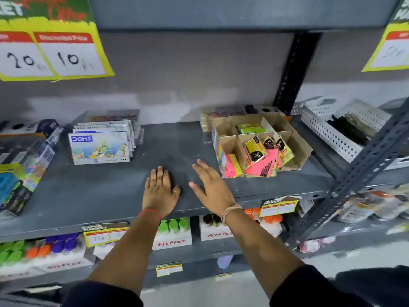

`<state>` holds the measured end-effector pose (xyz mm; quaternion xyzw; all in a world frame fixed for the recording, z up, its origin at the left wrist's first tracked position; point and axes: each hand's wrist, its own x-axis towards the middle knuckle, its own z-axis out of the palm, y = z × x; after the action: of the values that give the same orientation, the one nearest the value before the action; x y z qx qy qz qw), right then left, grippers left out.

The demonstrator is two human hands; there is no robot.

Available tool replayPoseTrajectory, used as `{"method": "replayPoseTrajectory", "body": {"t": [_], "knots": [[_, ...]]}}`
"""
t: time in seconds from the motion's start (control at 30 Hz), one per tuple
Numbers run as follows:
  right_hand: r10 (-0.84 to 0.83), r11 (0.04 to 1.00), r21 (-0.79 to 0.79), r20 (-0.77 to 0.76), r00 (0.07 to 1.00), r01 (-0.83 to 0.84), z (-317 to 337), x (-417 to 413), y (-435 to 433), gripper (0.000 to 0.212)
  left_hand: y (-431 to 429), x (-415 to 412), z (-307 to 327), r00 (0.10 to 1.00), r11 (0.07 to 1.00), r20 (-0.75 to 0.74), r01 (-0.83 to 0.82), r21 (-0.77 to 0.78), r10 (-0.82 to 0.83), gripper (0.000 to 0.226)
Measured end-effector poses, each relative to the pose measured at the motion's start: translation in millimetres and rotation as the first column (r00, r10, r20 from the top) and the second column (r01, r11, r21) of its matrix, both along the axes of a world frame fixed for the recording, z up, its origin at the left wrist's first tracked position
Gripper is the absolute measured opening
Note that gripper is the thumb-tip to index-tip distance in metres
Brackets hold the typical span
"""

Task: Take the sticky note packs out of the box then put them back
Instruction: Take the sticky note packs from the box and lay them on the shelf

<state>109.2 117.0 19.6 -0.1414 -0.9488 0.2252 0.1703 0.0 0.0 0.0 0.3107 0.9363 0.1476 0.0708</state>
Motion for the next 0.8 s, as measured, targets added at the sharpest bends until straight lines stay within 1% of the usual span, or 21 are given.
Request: {"method": "replayPoseTrajectory", "body": {"t": [0.03, 0.07, 0.1, 0.13, 0.17, 0.2, 0.23, 0.27, 0.3, 0.33, 0.37, 0.47, 0.6, 0.67, 0.73, 0.8], "knots": [[-0.037, 0.998, -0.056, -0.188, 0.981, 0.027, 3, 2, 3, 0.046, -2, -1, -1, 1.000, 1.000, -0.021, -0.015, -0.001, 0.015, 0.061], [-0.130, 0.992, -0.048, -0.358, 0.925, 0.120, 8, 4, 8, 0.041, -3, -3, -1, 0.999, 1.000, -0.024, -0.020, 0.010, 0.020, 0.061], [-0.240, 0.968, -0.059, -0.485, 0.841, 0.242, 12, 6, 14, 0.041, -4, -3, -3, 0.999, 1.000, -0.029, -0.020, 0.012, 0.021, 0.060], [-0.362, 0.916, -0.065, -0.565, 0.742, 0.397, 21, 9, 22, 0.045, -4, -3, -3, 1.000, 1.000, -0.027, -0.014, 0.007, 0.015, 0.060], [-0.483, 0.840, -0.102, -0.588, 0.649, 0.532, 24, 11, 35, 0.054, -3, -3, -3, 1.000, 1.000, -0.024, -0.008, 0.012, 0.008, 0.060], [-0.623, 0.740, -0.170, -0.539, 0.567, 0.651, 28, 13, 44, 0.066, -2, -2, -3, 0.999, 1.000, -0.032, -0.002, 0.014, 0.002, 0.060], [-0.746, 0.635, -0.249, -0.443, 0.497, 0.731, 28, 14, 54, 0.080, -2, -1, -3, 0.999, 1.000, -0.040, 0.000, 0.013, 0.001, 0.060], [-0.842, 0.531, -0.320, -0.305, 0.445, 0.785, 30, 17, 62, 0.092, -2, -1, -3, 0.999, 1.000, -0.048, 0.001, 0.009, -0.001, 0.060], [-0.891, 0.453, -0.381, -0.168, 0.421, 0.806, 29, 20, 69, 0.101, -2, -2, -3, 0.999, 1.000, -0.048, 0.001, 0.006, 0.000, 0.060], [-0.909, 0.399, -0.431, -0.067, 0.412, 0.810, 29, 23, 75, 0.107, -3, -2, -3, 0.999, 1.000, -0.047, 0.002, 0.000, -0.002, 0.060], [-0.909, 0.372, -0.475, -0.011, 0.417, 0.798, 28, 24, 80, 0.110, -3, -1, -2, 0.999, 1.000, -0.041, 0.002, 0.001, -0.002, 0.060], [-0.885, 0.374, -0.560, 0.024, 0.465, 0.739, 27, 26, 89, 0.113, -2, 0, 0, 0.999, 1.000, -0.038, 0.008, 0.004, -0.008, 0.060], [-0.901, 0.345, -0.549, 0.033, 0.432, 0.761, 29, 26, 92, 0.107, -3, 1, 2, 0.999, 1.000, -0.039, 0.011, 0.009, -0.010, 0.060], [-0.909, 0.355, -0.530, -0.002, 0.418, 0.770, 30, 26, 91, 0.102, -3, 1, 2, 0.999, 1.000, -0.040, 0.012, 0.004, -0.012, 0.060], [-0.904, 0.399, -0.512, -0.080, 0.420, 0.761, 31, 24, 89, 0.097, -3, 1, 2, 0.999, 1.000, -0.043, 0.013, 0.000, -0.013, 0.060], [-0.874, 0.482, -0.469, -0.196, 0.445, 0.740, 31, 21, 85, 0.095, -2, 0, 1, 0.999, 1.000, -0.044, 0.011, 0.005, -0.011, 0.060]]}}
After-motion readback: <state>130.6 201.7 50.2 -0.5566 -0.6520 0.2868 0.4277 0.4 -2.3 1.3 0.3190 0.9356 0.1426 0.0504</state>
